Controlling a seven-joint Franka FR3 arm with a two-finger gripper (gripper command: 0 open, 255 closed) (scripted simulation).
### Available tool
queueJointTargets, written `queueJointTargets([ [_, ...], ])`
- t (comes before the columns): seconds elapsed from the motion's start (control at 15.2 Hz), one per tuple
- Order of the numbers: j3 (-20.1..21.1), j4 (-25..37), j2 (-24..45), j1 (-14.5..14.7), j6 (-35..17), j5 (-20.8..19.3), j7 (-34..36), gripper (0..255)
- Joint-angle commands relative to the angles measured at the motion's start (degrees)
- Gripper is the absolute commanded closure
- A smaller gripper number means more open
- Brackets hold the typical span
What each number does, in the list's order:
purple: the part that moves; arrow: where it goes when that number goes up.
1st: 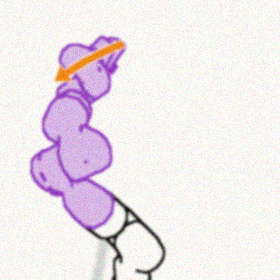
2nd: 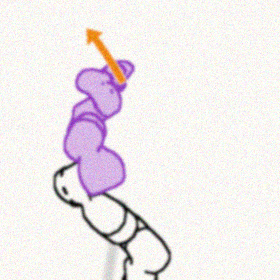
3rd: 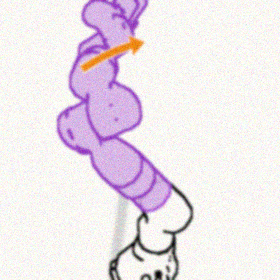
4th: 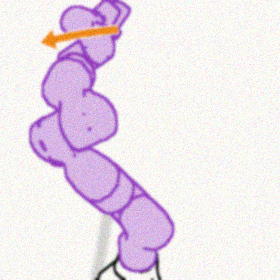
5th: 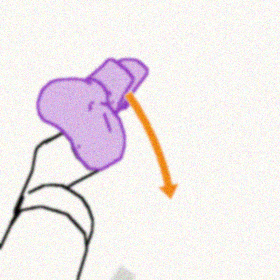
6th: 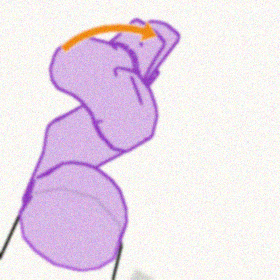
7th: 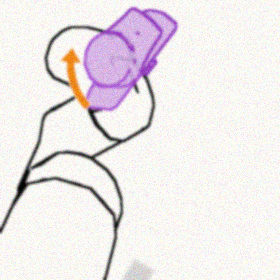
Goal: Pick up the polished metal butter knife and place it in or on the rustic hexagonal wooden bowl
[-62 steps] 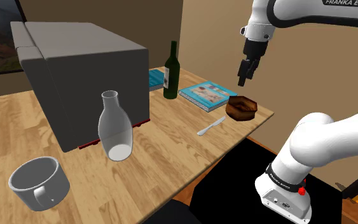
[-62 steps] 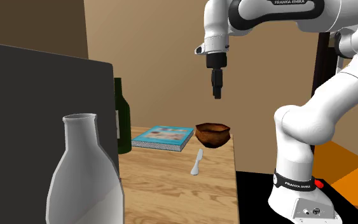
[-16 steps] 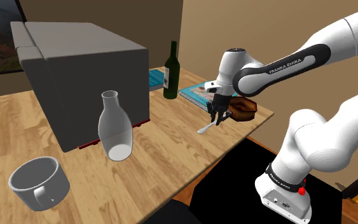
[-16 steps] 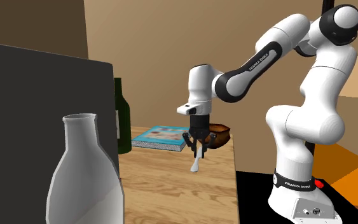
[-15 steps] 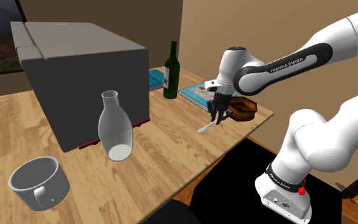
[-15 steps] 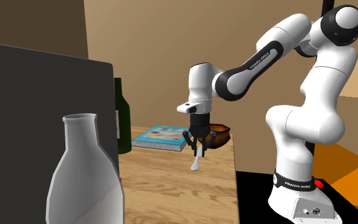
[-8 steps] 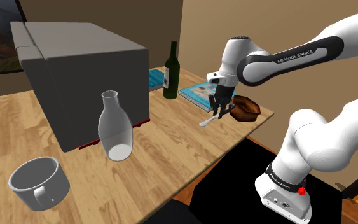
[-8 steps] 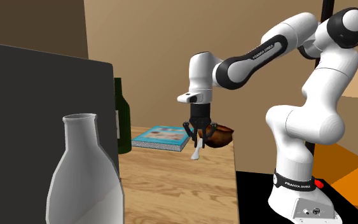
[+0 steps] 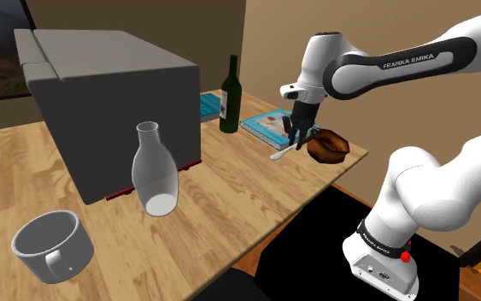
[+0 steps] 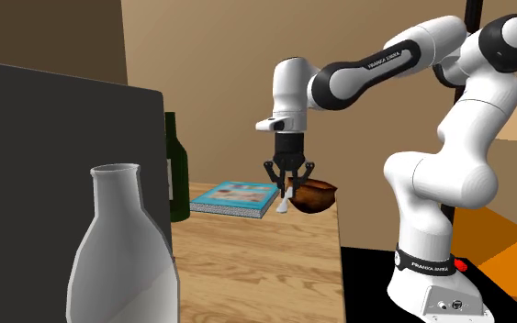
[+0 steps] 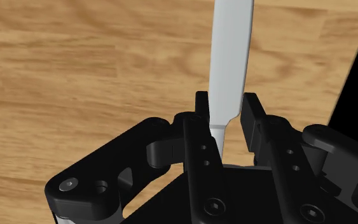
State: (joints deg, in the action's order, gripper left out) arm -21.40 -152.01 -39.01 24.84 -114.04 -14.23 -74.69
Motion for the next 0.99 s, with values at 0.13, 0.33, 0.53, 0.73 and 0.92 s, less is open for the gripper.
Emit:
queueJointTargets([
  [0.13,0.8,2.6,-0.9,0.2,3.6,0.6,0.0,255],
  [0.33,1.3,4.6,-1.4,0.3,6.0,1.0,0.0,255],
  [0.53,1.8,6.7,-1.7,0.5,8.4,1.4,-0.1,255],
  [0.73,2.2,8.8,-2.0,0.6,10.8,1.8,-0.1,255],
  [0.92,1.6,9.5,-3.1,-0.1,12.5,1.1,-1.3,255],
])
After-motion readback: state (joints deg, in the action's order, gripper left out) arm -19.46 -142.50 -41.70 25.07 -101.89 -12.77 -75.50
